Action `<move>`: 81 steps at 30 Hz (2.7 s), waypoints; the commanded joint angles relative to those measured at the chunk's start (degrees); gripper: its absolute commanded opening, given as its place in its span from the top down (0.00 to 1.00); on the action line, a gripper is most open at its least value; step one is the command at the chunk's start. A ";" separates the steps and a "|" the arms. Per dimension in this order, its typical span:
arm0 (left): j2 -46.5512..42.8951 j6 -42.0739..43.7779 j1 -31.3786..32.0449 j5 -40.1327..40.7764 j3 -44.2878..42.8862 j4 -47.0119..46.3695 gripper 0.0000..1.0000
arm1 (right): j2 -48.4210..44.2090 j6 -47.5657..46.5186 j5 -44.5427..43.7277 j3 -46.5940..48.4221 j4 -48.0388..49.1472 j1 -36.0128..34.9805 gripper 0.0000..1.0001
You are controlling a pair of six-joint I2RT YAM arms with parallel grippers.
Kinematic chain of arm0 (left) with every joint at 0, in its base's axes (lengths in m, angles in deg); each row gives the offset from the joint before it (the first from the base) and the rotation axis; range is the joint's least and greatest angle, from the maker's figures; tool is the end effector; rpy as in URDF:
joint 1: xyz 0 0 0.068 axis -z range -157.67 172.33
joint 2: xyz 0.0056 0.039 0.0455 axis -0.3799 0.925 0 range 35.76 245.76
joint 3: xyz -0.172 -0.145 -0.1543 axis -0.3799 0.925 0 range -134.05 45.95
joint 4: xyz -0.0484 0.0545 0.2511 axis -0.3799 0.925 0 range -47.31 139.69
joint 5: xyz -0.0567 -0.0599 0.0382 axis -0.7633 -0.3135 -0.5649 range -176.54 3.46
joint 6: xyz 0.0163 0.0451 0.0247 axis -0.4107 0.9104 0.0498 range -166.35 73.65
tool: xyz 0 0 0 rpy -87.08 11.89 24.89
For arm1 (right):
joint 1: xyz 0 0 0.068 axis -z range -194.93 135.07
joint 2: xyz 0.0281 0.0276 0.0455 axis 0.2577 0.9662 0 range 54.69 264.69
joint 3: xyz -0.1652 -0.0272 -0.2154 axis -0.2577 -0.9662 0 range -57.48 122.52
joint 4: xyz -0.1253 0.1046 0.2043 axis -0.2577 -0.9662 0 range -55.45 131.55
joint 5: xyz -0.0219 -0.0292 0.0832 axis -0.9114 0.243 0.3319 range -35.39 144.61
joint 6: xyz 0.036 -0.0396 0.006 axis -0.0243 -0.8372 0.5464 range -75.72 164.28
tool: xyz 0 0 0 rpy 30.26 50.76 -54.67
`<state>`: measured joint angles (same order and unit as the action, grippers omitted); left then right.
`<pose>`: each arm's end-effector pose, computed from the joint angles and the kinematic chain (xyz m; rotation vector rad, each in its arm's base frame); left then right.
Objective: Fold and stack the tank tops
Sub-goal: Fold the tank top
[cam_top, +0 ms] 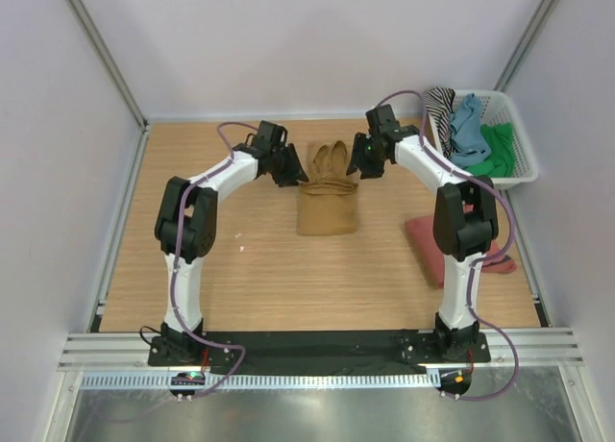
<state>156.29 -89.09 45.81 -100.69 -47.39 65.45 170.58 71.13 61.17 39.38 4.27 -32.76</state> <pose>0.4269 -0.1949 0.1992 -0.3162 2.5600 -0.7808 0.4245 0.1407 0.2369 0.1599 2.6015 0.4382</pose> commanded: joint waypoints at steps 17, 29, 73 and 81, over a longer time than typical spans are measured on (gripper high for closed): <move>-16.55 0.38 -0.11 -0.87 16.34 -6.23 0.37 | -13.42 -2.95 15.02 -18.72 15.81 0.86 0.72; -18.76 -7.36 8.59 -0.61 29.62 -20.65 0.56 | -5.95 12.77 37.37 -30.93 46.82 0.07 0.96; -6.09 -9.29 16.06 7.91 26.81 -15.03 0.58 | 20.16 16.22 25.60 8.67 32.64 3.41 0.96; -9.96 -7.53 15.98 8.79 25.58 -12.22 0.52 | 9.98 10.24 26.48 8.21 27.17 3.32 0.86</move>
<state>147.66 -98.49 61.13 -93.63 -21.99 45.32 188.90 85.07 87.29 50.55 34.26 -28.67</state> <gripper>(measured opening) 0.460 0.121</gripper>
